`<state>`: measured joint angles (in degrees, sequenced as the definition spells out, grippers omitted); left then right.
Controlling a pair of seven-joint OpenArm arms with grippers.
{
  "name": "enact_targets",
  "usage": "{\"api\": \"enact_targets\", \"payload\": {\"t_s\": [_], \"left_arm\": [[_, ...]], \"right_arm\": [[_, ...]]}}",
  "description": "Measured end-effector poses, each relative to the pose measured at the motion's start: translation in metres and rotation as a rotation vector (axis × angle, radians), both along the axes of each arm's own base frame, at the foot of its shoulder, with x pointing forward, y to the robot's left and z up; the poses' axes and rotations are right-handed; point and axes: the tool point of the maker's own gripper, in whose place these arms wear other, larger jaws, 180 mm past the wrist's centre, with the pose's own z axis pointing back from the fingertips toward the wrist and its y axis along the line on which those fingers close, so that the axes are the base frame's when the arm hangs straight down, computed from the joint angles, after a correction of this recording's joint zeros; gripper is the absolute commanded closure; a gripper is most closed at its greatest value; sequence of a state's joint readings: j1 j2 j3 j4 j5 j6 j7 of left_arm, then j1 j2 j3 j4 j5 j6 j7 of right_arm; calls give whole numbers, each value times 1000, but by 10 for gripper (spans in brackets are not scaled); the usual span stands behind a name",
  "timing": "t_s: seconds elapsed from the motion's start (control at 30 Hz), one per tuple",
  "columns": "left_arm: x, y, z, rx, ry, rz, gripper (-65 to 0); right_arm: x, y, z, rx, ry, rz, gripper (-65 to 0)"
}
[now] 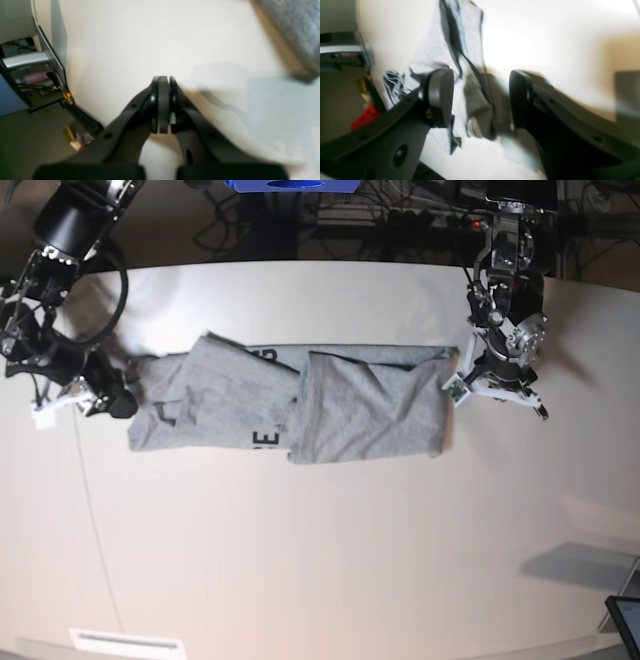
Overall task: Fold the T-shirt properly
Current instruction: 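Release the bundle ends and reposition both grippers at its sides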
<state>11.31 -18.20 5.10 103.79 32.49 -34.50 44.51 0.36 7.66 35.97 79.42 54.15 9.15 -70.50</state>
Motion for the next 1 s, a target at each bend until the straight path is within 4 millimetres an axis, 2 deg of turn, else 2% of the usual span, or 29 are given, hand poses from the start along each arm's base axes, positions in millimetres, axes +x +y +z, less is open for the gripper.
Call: {"api": "enact_targets", "payload": {"t_s": [0.07,0.17,0.23,0.47,0.7,1.0], "left_arm": [[0,-2,0,-6,-1,-6,0],[0,-1,0,-3,-1,-3,0],[0,-1,0,-4,0,-3,0],[0,-1,0,-3,-1,-2,0],[0,0,0,-3,-1,-2,0],[0,-1,0,-4,-1,-2,0]], "right_arm": [[0,1,-1,14,-1,-4,-363],[4,13,1,12,-11,47,-463],[8,21,3,18,-23,66,-493],[9,25,3,23,-30,75,-495],[12,58,1,0,-30,206,-495],[10,67,0,31,-35,206,-495]]}}
